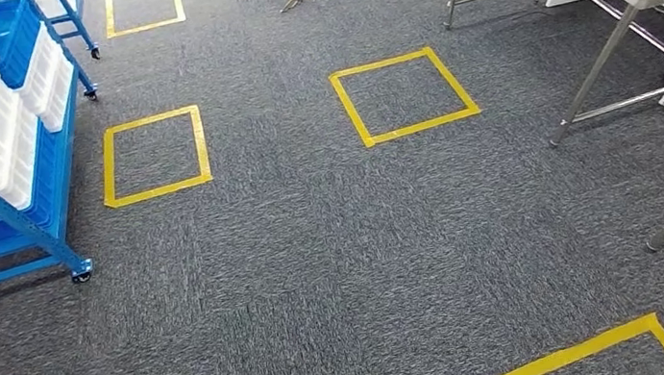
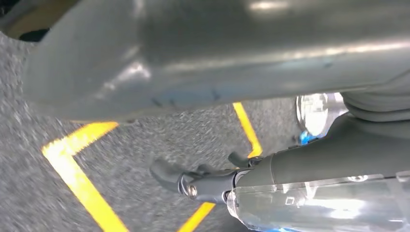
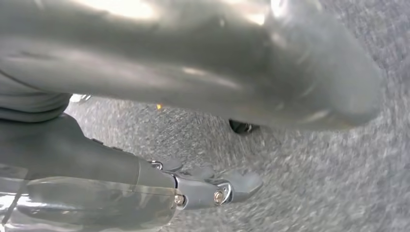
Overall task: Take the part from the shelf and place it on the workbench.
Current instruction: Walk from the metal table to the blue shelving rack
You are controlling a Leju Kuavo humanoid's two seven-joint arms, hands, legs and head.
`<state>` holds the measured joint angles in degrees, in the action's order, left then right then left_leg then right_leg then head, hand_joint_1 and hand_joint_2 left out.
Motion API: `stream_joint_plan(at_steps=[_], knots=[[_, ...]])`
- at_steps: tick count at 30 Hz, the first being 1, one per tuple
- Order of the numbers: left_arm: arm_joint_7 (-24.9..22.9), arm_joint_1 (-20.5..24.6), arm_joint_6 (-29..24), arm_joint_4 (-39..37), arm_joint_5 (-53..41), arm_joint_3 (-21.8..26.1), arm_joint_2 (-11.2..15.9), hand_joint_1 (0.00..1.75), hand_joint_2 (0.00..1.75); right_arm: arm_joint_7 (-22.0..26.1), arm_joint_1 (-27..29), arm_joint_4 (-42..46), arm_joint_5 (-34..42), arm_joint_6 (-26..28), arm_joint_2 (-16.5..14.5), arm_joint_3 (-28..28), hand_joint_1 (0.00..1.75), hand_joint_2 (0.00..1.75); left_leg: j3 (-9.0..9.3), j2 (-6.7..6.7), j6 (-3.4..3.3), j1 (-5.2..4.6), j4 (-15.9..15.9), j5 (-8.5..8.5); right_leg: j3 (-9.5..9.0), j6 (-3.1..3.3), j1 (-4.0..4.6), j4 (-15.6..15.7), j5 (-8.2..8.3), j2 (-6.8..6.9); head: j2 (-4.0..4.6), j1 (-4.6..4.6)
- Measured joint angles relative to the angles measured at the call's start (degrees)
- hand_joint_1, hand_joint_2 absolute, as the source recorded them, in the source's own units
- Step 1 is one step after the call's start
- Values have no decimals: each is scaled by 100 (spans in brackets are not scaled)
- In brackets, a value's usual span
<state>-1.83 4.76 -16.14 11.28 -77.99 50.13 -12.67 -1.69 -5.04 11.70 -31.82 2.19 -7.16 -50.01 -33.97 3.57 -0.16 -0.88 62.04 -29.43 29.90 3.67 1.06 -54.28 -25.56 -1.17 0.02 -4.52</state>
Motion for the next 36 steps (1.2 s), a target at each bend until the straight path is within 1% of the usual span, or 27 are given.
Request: stream_joint_plan(at_steps=[1,2,3,4,5,7,9,10,12,14,16,17,18,19,20,21,23,24,25,27,28,30,31,33,34,35,36], knots=[[-2,13,-1,0,0,1,8,0,0,1,9,0,0,0,-2,0,0,0,-179,-142,53,28,360,-197,-15,-8,-7,18,-9,90,0,0],[-3,24,-1,0,0,1,16,0,0,1,15,-1,0,-2,-3,0,0,0,-362,-216,106,68,723,-356,-19,-27,-16,14,-24,191,0,0],[-3,28,-1,0,-1,1,24,0,0,1,17,-1,0,-2,-6,0,0,0,-486,-255,160,110,966,-424,-21,-52,-28,1,-46,288,0,0],[-3,25,-1,0,-1,1,32,0,0,1,16,-1,0,-2,-11,0,0,0,-509,-283,212,146,1008,-380,-21,-78,-46,-21,-69,377,0,0],[-3,16,-1,0,-2,1,38,0,0,1,12,-1,-1,-2,-16,0,0,0,-416,-318,261,179,826,-234,-21,-110,-70,-55,-98,455,0,0],[-3,3,1,0,-7,1,47,0,0,1,8,-1,-1,-2,-24,0,0,0,-30,-503,317,217,94,125,-12,-194,-106,-171,-188,585,0,0],[-3,5,2,0,-16,1,50,0,0,2,3,-1,-1,2,-27,0,0,0,202,-638,237,215,-359,281,-2,-281,-102,-292,-277,688,0,1],[-3,4,2,0,-22,1,52,0,0,3,-8,-1,-1,3,-28,0,0,0,210,-644,170,200,-396,275,-1,-317,-95,-324,-299,728,0,1],[-3,-6,2,0,-39,1,61,0,0,3,-41,-1,0,1,-34,0,0,0,193,-540,60,196,-407,293,-21,-378,-111,-333,-316,761,0,0],[-3,-3,3,0,-55,1,67,0,0,4,-54,-1,4,2,-38,0,0,0,197,-444,-17,218,-447,331,43,-446,-150,-515,-488,525,0,1],[-3,15,4,0,-62,1,69,0,0,4,-36,-1,10,7,-38,0,0,0,182,-338,-57,232,-462,358,329,-495,-181,-1148,-870,227,0,0],[-3,22,4,0,-64,1,69,0,0,4,-25,-1,12,8,-38,0,0,0,168,-277,-64,231,-461,363,519,-506,-187,-1545,-1045,174,0,0],[-3,25,5,0,-65,1,70,0,0,3,-15,-1,13,7,-38,0,0,0,160,-208,-66,230,-459,367,664,-513,-191,-1840,-1129,159,0,0],[-3,24,5,0,-66,1,71,0,0,3,-7,-1,13,6,-38,0,0,0,157,-133,-63,230,-456,371,718,-513,-196,-1937,-1092,153,0,0],[-3,24,5,0,-69,1,72,0,0,3,-3,-1,13,6,-38,0,0,0,160,-53,-58,231,-452,375,664,-507,-204,-1806,-945,139,0,0],[-3,26,5,0,-72,1,73,0,0,3,0,-1,13,6,-38,0,0,0,166,28,-46,234,-449,379,507,-496,-217,-1461,-718,83,0,0],[-3,41,7,0,-78,1,72,0,0,4,8,-1,13,2,-38,-1,0,0,162,170,-1,239,-443,391,159,-466,-238,-685,-377,-196,0,0],[-4,51,7,0,-78,1,71,0,0,5,9,-1,11,-2,-38,-1,0,0,147,229,36,241,-443,401,62,-454,-237,-453,-304,-304,0,0],[-4,56,8,0,-78,1,71,0,0,8,5,-1,8,-4,-38,-1,0,0,129,285,79,246,-450,414,32,-439,-226,-368,-302,-358,0,0],[-5,51,7,0,-78,1,72,0,0,17,-17,-1,1,-11,-39,-1,0,0,100,378,169,257,-474,443,37,-383,-214,-350,-283,-247,0,0],[-5,45,7,0,-78,1,73,0,0,21,-24,-1,-1,-16,-40,-1,0,0,78,321,199,258,-449,422,30,-339,-216,-324,-264,-177,0,0],[-7,48,5,0,-78,1,78,0,0,30,-13,-1,-3,-34,-42,-2,0,0,-94,23,232,242,-93,178,20,-239,-217,-268,-228,-4,0,-1],[-9,56,5,0,-78,0,79,0,0,33,-1,-1,-4,-41,-42,-2,0,0,-254,-146,239,235,264,-32,20,-208,-193,-261,-227,88,0,-1],[-10,64,5,0,-78,-1,79,0,0,36,20,-1,-8,-51,-42,-2,0,0,-574,-262,259,232,1016,-384,29,-176,-144,-268,-237,275,0,-1],[-11,58,5,0,-78,-1,79,0,0,36,22,-1,-11,-52,-42,-2,0,0,-627,-274,261,230,1189,-423,30,-167,-120,-272,-243,365,0,-1],[-12,51,5,0,-78,0,81,0,0,36,20,-1,-15,-52,-42,-2,0,0,-562,-290,252,226,1129,-350,27,-160,-100,-276,-249,448,0,-1],[-13,45,4,0,-78,1,84,0,0,36,14,-1,-20,-52,-42,-2,0,0,-379,-338,225,213,836,-191,18,-155,-81,-281,-257,527,0,-2]])
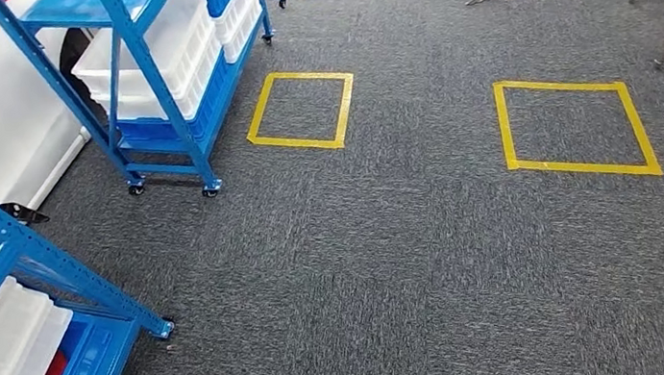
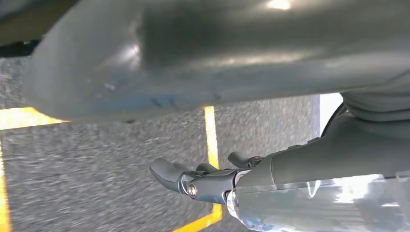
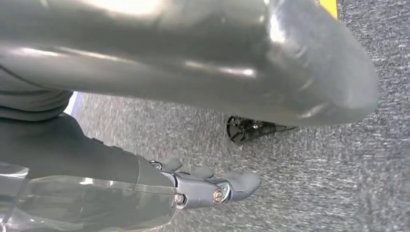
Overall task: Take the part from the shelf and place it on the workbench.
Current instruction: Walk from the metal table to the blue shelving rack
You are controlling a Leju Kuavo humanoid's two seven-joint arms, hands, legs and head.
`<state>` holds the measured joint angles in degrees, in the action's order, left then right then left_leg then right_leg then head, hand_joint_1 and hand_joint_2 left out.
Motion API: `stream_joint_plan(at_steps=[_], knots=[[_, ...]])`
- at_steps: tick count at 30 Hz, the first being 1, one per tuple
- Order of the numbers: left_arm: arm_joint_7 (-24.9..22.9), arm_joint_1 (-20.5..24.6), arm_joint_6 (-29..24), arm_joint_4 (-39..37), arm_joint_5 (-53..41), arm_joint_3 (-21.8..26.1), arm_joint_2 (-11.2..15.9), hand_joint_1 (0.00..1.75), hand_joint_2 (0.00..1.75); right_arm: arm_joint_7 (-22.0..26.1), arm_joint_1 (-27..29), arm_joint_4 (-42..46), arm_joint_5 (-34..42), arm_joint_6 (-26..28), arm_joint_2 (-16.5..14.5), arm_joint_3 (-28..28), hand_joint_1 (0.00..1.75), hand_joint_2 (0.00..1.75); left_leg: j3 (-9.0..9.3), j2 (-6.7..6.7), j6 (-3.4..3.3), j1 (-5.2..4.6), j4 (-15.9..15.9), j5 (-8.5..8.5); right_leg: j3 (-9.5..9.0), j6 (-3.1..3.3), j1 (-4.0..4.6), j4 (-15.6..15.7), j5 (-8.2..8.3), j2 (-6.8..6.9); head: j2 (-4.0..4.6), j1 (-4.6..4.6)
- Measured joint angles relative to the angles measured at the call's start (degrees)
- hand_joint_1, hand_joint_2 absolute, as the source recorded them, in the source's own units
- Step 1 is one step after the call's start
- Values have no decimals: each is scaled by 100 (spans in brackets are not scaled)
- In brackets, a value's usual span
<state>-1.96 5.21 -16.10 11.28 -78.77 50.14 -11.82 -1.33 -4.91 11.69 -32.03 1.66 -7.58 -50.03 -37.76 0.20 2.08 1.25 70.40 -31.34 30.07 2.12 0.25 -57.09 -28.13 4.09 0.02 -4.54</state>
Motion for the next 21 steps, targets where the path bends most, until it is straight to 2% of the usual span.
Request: stream_joint_plan(at_steps=[2,3,4,6,7,8,9,10,11,12,13,14,15,16,18,19,20,21], knots=[[-1,7,-1,0,0,0,8,0,0,0,-9,0,-13,0,-6,0,0,0,472,-244,-99,-57,-825,316,-23,-10,41,-20,-28,139,0,1],[1,16,-2,0,0,0,10,0,0,0,-11,0,-19,1,-9,0,0,0,624,-343,-149,-89,-1113,403,-30,-26,58,-30,-41,200,0,0],[3,20,-2,0,0,0,12,0,0,0,-16,0,-25,3,-13,0,0,0,685,-400,-187,-114,-1253,431,-33,-47,68,-40,-49,251,0,1],[6,4,-2,0,1,0,15,0,0,1,-49,0,-34,9,-16,0,0,0,670,-309,-236,-122,-1301,460,-42,-93,71,-38,-51,338,0,1],[7,-9,-1,0,2,0,16,0,0,1,-66,1,-39,12,-17,0,0,0,674,-252,-257,-106,-1333,488,-47,-129,61,-55,-74,275,0,2],[7,-13,-1,0,2,0,17,0,0,3,-75,1,-44,14,-18,0,0,0,678,-194,-283,-86,-1366,520,-20,-166,46,-132,-148,136,0,2],[8,-4,-1,0,2,0,17,0,0,7,-71,2,-47,15,-18,0,0,0,679,-136,-309,-61,-1398,555,61,-204,24,-325,-289,-45,0,2],[9,9,-1,0,2,0,14,0,0,10,-59,2,-49,15,-17,0,0,0,669,-81,-321,-52,-1411,579,203,-237,-11,-638,-480,-238,0,2],[10,21,0,0,2,0,10,0,0,14,-47,1,-50,16,-17,0,0,0,648,-18,-332,-48,-1411,596,389,-262,-42,-1031,-681,-343,0,2],[10,25,1,0,3,0,6,0,0,15,-36,1,-51,18,-17,0,0,0,629,51,-331,-46,-1407,608,563,-286,-71,-1400,-826,-381,0,2],[10,20,1,0,3,1,3,0,0,15,-28,0,-52,20,-17,0,0,0,617,124,-323,-40,-1400,617,671,-309,-101,-1622,-863,-390,0,2],[11,13,1,0,6,1,2,0,0,15,-21,0,-55,22,-17,0,0,0,611,202,-308,-30,-1389,623,678,-331,-129,-1631,-783,-392,0,2],[13,7,1,0,9,2,2,0,0,16,-18,0,-58,23,-17,0,0,0,607,282,-286,-14,-1375,625,575,-351,-159,-1405,-600,-409,0,2],[15,6,1,0,11,2,2,0,0,17,-15,0,-62,23,-17,0,0,0,602,361,-258,6,-1357,625,395,-371,-192,-1021,-371,-478,0,2],[23,17,1,0,17,2,1,0,0,22,-7,-1,-66,21,-17,0,0,0,569,505,-172,22,-1314,622,84,-386,-229,-323,-95,-734,0,2],[26,21,0,0,20,2,0,0,0,24,-7,-1,-67,19,-17,1,0,0,544,562,-124,24,-1302,628,19,-370,-228,-161,-56,-822,0,2],[27,20,-1,0,22,2,0,0,0,26,-13,-1,-68,17,-17,1,0,0,519,616,-73,28,-1303,643,13,-337,-209,-123,-67,-846,0,2],[28,12,-1,0,24,3,0,0,0,29,-25,0,-68,15,-16,1,0,0,497,673,-24,39,-1317,663,21,-288,-192,-124,-49,-783,0,2]])
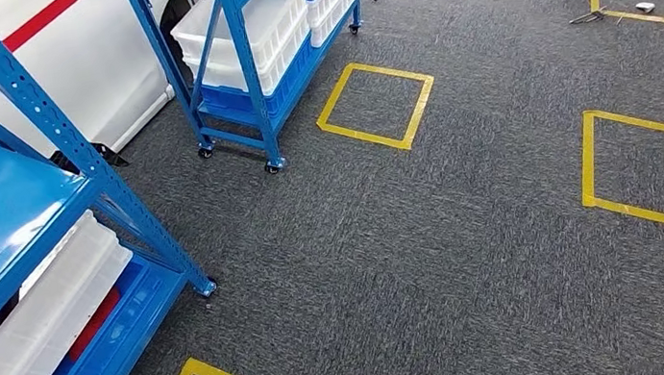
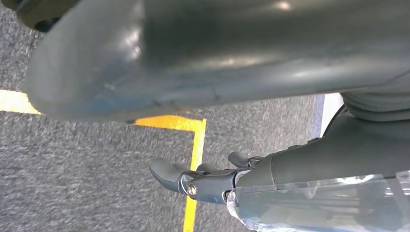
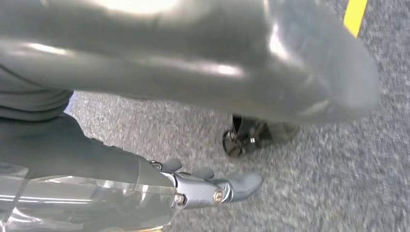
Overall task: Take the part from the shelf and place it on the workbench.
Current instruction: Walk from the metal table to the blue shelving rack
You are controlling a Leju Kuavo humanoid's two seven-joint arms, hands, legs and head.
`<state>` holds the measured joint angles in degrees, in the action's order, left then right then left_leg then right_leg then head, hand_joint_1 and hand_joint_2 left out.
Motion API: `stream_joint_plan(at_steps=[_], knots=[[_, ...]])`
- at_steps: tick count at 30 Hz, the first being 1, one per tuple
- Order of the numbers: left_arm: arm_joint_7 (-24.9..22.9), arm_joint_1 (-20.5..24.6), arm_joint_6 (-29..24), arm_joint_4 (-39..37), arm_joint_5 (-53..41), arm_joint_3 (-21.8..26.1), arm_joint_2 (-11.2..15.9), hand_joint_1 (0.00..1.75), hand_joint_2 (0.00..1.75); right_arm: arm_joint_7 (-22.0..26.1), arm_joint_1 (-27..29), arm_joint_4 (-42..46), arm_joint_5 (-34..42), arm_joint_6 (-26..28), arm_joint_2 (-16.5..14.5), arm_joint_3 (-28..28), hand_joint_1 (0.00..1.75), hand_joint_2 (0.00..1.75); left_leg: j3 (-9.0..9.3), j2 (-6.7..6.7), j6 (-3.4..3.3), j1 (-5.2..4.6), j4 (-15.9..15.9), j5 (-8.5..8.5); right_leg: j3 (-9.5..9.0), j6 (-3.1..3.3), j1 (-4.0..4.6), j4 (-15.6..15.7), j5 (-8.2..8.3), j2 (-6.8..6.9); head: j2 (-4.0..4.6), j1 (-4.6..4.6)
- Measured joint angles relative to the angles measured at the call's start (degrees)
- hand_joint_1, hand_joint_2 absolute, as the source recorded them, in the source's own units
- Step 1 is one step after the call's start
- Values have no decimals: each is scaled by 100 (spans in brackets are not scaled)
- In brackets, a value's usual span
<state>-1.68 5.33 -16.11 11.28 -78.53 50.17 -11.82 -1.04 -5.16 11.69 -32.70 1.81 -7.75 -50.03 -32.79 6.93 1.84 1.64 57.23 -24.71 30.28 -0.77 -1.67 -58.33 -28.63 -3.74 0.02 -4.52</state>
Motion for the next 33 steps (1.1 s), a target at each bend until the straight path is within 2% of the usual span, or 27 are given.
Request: stream_joint_plan(at_steps=[1,2,3,5,6,7,8,9,10,12,13,14,16,17,18,20,21,22,23,24,25,27,29,30,31,32,33], knots=[[-1,-12,0,0,2,2,0,0,0,2,-10,0,-1,0,1,0,0,0,-18,2,37,11,14,3,0,50,2,10,20,69,0,0],[-2,-21,1,0,4,4,1,0,0,3,-14,0,-1,-1,1,-1,0,0,-58,-87,62,12,89,-43,0,103,3,24,38,138,0,-1],[-4,-25,1,0,6,7,1,0,0,4,-10,0,-2,-1,0,-1,0,0,-141,-228,76,6,275,-164,2,154,5,43,54,219,0,-1],[-7,-16,2,0,7,9,2,0,0,4,10,0,-6,-2,-1,-1,0,0,-445,-534,82,-11,975,-575,20,226,43,53,64,396,0,-2],[-8,-14,3,0,7,9,1,0,0,4,20,0,-8,-2,-1,-1,0,0,-613,-587,85,-12,1370,-769,33,245,70,50,65,491,0,-2],[-8,-17,3,0,7,10,1,0,0,4,27,0,-8,-2,-1,-1,0,0,-719,-605,84,-12,1645,-874,44,254,95,48,65,583,0,-1],[-9,-25,4,0,7,11,1,0,0,4,31,0,-8,-1,-1,-1,0,0,-726,-615,76,-13,1726,-873,52,260,116,45,64,669,0,-2],[-10,-34,4,0,7,12,2,0,0,4,27,0,-8,-1,-1,-1,0,0,-607,-638,57,-19,1555,-761,53,262,133,43,63,745,0,-1],[-10,-40,4,0,6,13,4,0,0,4,22,0,-8,0,-1,-1,0,0,-387,-700,23,-32,1188,-584,48,262,147,39,61,816,0,-1],[-10,-27,4,0,2,14,8,0,0,4,13,0,-9,1,-1,-1,0,0,52,-957,-77,-97,380,-319,35,243,180,28,47,945,0,0],[-9,-17,4,0,-1,14,8,0,0,4,10,0,-10,3,-1,-1,0,0,165,-1046,-120,-128,146,-261,32,224,192,22,41,1002,0,0],[-8,-12,5,0,-3,14,7,0,0,4,3,0,-10,5,-1,-1,0,0,193,-1081,-151,-154,53,-253,28,199,200,19,37,1054,0,0],[-9,-25,6,0,-5,15,6,0,0,6,-26,0,-10,9,-1,-1,0,0,185,-965,-198,-147,19,-208,12,140,195,21,24,1116,0,-1],[-10,-32,7,0,-7,16,4,0,0,9,-37,0,-12,10,1,-1,0,0,192,-908,-227,-130,-14,-175,15,100,186,-17,-23,1027,0,-1],[-11,-30,7,0,-9,16,2,0,0,13,-39,0,-13,13,2,-1,0,0,197,-850,-259,-111,-46,-139,59,66,174,-141,-130,875,0,-1],[-11,-4,10,0,-17,17,-7,0,0,17,-20,0,-15,24,4,-1,0,0,175,-734,-297,-93,-73,-89,310,18,145,-723,-488,519,0,0],[-11,7,12,0,-20,17,-10,0,0,17,-10,0,-16,32,6,-1,0,0,153,-666,-301,-94,-69,-78,488,8,132,-1112,-666,439,0,0],[-11,7,14,0,-22,17,-14,0,0,17,0,0,-16,41,8,-1,0,0,138,-593,-298,-93,-63,-71,630,-4,117,-1418,-763,409,0,0],[-11,2,15,0,-24,18,-15,0,0,17,7,0,-17,51,10,-1,0,0,131,-516,-292,-90,-55,-66,693,-15,98,-1545,-747,400,0,0],[-11,-4,15,0,-24,19,-15,0,0,17,11,0,-17,59,13,-1,0,0,128,-433,-279,-84,-43,-63,653,-27,75,-1450,-617,391,0,0],[-11,-7,15,0,-24,19,-16,0,0,17,14,0,-18,65,15,-1,0,0,128,-350,-261,-75,-26,-65,509,-40,47,-1134,-402,357,0,0],[-11,-2,15,0,-24,19,-17,0,0,17,28,-2,-19,68,20,-1,0,0,97,-204,-197,-61,34,-82,177,-57,-5,-392,-71,87,0,0],[-14,5,15,0,-24,20,-17,0,0,17,31,-5,-24,66,21,-1,0,0,35,-85,-108,-57,71,-79,61,-26,-10,-88,-1,-118,0,0],[-16,3,15,0,-24,20,-17,0,0,17,22,-5,-27,66,22,-1,0,0,7,-27,-60,-54,69,-63,70,8,11,-86,-2,-104,0,0],[-17,-5,15,0,-24,21,-17,0,0,17,14,-5,-31,67,23,-1,0,0,-13,23,-20,-43,55,-47,75,55,10,-83,11,-26,0,0],[-17,-13,15,0,-23,21,-16,0,0,17,7,-4,-32,67,25,-2,0,0,-34,-34,8,-39,76,-60,68,102,12,-63,26,45,0,0],[-18,-19,15,0,-23,22,-16,0,0,17,8,-4,-34,68,26,-2,0,0,-88,-156,28,-42,174,-125,62,151,10,-42,39,126,0,0]])
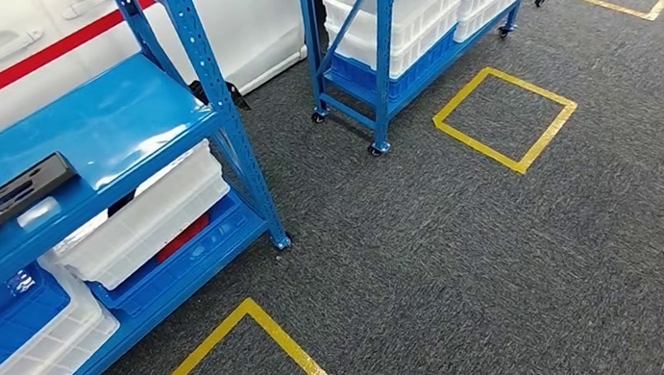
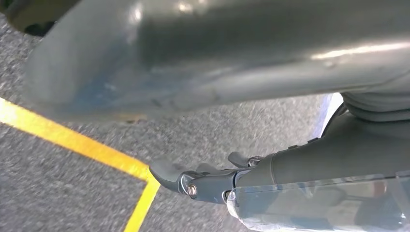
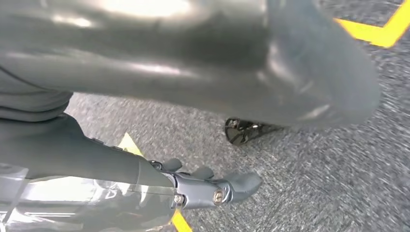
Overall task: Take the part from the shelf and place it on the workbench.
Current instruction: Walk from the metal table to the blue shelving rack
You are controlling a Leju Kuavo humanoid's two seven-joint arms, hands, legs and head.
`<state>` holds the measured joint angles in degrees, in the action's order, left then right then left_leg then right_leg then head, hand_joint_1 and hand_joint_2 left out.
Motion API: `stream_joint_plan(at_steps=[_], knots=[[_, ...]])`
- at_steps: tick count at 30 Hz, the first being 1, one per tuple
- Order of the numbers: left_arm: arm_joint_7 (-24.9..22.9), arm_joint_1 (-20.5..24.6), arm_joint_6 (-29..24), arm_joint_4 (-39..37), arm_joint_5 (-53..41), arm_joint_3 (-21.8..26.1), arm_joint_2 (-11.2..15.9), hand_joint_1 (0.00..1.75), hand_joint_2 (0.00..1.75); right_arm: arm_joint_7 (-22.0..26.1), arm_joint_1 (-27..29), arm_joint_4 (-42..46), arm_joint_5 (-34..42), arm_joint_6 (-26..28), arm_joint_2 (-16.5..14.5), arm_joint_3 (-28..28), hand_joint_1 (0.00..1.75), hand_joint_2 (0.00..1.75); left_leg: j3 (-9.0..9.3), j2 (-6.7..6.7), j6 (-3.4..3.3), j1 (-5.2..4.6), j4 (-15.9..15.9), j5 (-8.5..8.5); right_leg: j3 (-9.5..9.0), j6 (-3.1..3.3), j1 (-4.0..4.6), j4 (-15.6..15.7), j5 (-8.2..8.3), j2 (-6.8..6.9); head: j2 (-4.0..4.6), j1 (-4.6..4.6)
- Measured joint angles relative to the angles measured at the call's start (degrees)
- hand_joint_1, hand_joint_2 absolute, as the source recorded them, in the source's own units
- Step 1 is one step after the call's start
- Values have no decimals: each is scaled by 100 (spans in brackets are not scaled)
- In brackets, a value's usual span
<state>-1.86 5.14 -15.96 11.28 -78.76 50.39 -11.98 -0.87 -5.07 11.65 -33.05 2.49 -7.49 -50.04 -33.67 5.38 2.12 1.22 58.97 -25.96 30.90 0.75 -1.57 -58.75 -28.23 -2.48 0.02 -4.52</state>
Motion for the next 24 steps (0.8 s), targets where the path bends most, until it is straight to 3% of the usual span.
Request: stream_joint_plan(at_steps=[2,4,5,6,7,8,10,11,13,14,16,18,19,20,21,22,24], knots=[[0,9,0,0,1,1,-1,0,0,1,13,0,-9,1,2,1,0,0,-266,-331,16,-12,571,-324,-4,75,21,26,9,182,0,0],[2,17,0,0,1,2,-2,0,0,2,28,0,-24,3,2,1,0,0,-620,-447,26,-12,1349,-665,1,109,64,22,-2,375,0,0],[2,11,0,0,2,2,-1,0,0,3,31,0,-30,5,3,1,0,0,-703,-460,24,-12,1555,-709,0,117,83,20,-9,467,0,0],[3,3,0,0,2,3,-1,0,0,5,28,0,-36,7,3,1,0,0,-665,-474,12,-14,1523,-640,-4,122,99,17,-14,547,0,0],[3,-3,0,0,3,5,0,0,0,10,21,0,-40,8,3,1,0,0,-511,-505,-13,-19,1257,-481,-13,123,113,16,-21,620,0,0],[4,-4,-1,0,3,7,1,0,0,16,14,0,-44,9,2,1,0,0,-276,-600,-57,-36,836,-294,-27,120,126,17,-30,687,0,0],[8,14,-3,0,1,8,-1,0,0,33,8,0,-49,9,1,1,0,0,101,-845,-159,-100,127,-78,-53,85,157,12,-52,802,0,0],[10,21,-4,0,0,9,-2,0,0,42,1,0,-52,10,1,1,0,0,177,-924,-201,-132,-34,-54,-63,59,163,12,-60,851,0,0],[13,15,-6,0,-1,12,-2,0,0,68,-28,1,-61,12,2,1,0,0,172,-858,-249,-154,-96,-43,-94,1,162,33,-60,947,0,-1],[14,4,-7,0,-1,16,-2,0,0,79,-44,1,-65,13,2,1,0,0,188,-799,-271,-141,-140,-15,-117,-31,154,34,-78,940,0,0],[16,6,-8,0,-2,26,-7,0,0,97,-44,2,-69,16,4,0,0,0,230,-675,-328,-101,-239,55,-45,-90,136,-175,-258,698,0,0],[20,24,-9,0,-4,37,-16,0,0,102,-25,2,-70,23,8,-1,0,0,224,-550,-362,-87,-271,96,276,-124,108,-826,-620,376,0,0],[20,27,-9,0,-5,42,-20,0,0,102,-19,2,-70,26,9,-1,0,0,209,-480,-367,-88,-266,102,464,-137,97,-1200,-766,307,0,0],[19,21,-9,0,-5,46,-22,0,0,102,-11,2,-70,27,11,-1,0,0,200,-406,-365,-88,-256,104,593,-150,86,-1447,-812,281,0,0],[17,12,-9,0,-5,50,-23,0,0,102,-3,2,-70,28,13,-1,0,0,196,-327,-359,-86,-243,103,629,-161,74,-1494,-742,271,0,0],[16,5,-9,0,-5,52,-25,0,0,102,3,2,-70,29,14,-1,0,0,195,-245,-347,-80,-224,99,553,-171,56,-1304,-560,255,0,0],[16,4,-8,0,-5,55,-28,0,0,102,11,2,-70,30,19,-2,0,0,184,-91,-301,-71,-170,76,225,-184,12,-554,-149,70,0,1]])
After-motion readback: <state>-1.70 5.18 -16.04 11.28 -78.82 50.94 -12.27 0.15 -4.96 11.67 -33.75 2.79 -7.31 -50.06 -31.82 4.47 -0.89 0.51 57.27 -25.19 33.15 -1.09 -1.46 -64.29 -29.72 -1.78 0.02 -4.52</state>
